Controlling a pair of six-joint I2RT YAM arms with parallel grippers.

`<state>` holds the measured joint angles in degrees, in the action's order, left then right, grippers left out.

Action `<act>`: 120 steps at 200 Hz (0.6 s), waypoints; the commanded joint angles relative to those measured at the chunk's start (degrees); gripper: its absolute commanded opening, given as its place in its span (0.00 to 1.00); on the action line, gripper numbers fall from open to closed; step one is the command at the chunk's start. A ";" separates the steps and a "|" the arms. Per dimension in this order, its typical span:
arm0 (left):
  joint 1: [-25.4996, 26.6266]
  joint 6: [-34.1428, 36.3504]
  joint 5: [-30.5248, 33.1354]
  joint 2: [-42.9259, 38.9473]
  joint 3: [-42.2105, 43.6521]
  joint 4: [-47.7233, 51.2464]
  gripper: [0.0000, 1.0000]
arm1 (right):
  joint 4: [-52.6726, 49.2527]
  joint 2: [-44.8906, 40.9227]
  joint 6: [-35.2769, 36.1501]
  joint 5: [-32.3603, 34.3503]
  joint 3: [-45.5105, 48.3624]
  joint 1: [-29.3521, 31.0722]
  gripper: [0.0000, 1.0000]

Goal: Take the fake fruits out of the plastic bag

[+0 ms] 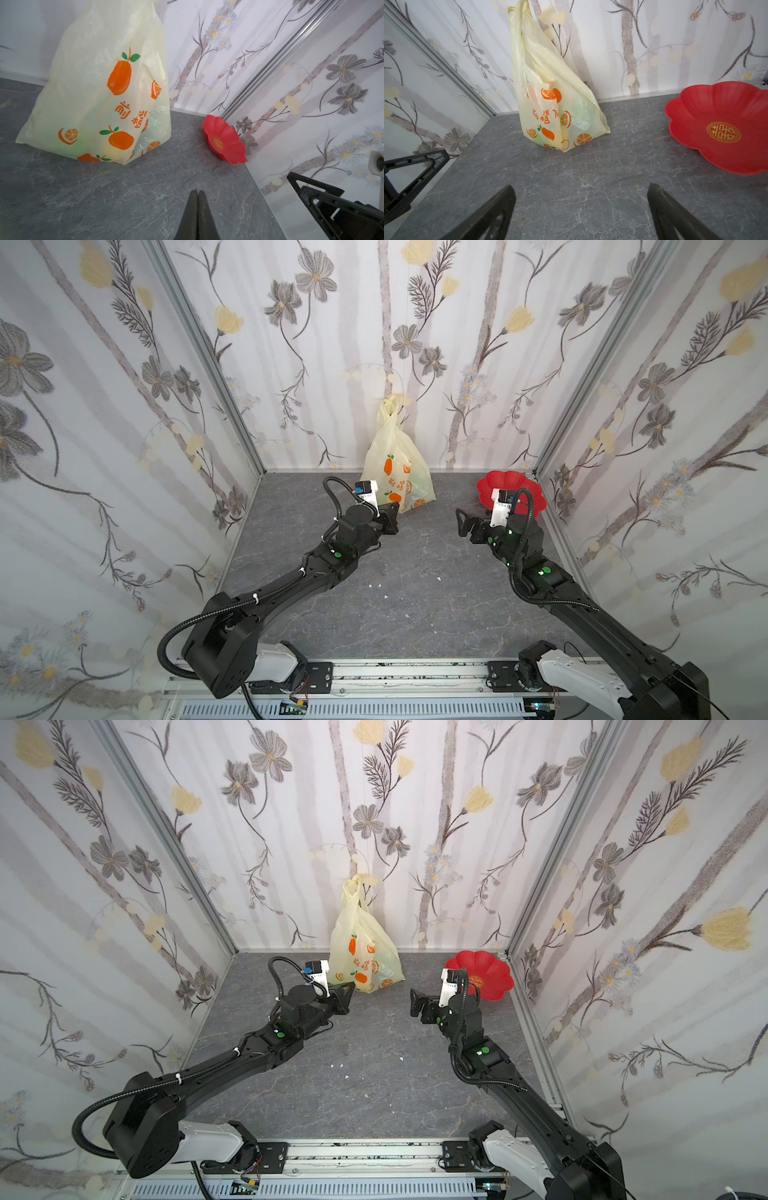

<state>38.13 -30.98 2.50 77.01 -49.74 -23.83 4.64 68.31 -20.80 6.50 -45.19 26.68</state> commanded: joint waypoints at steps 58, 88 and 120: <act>-10.29 8.29 -0.84 22.12 -24.89 6.61 0.94 | -1.53 -1.77 -1.59 2.71 1.57 0.98 1.00; -10.58 11.07 0.41 32.59 -37.84 8.83 1.00 | -1.45 -4.86 -1.70 3.69 7.51 0.96 1.00; -10.86 11.47 1.56 40.68 -48.31 10.86 1.00 | -0.31 -6.55 -1.52 4.92 11.90 0.98 1.00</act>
<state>27.66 -20.93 2.09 113.54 -92.07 -15.27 2.46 62.48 -22.02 9.61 -35.53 27.62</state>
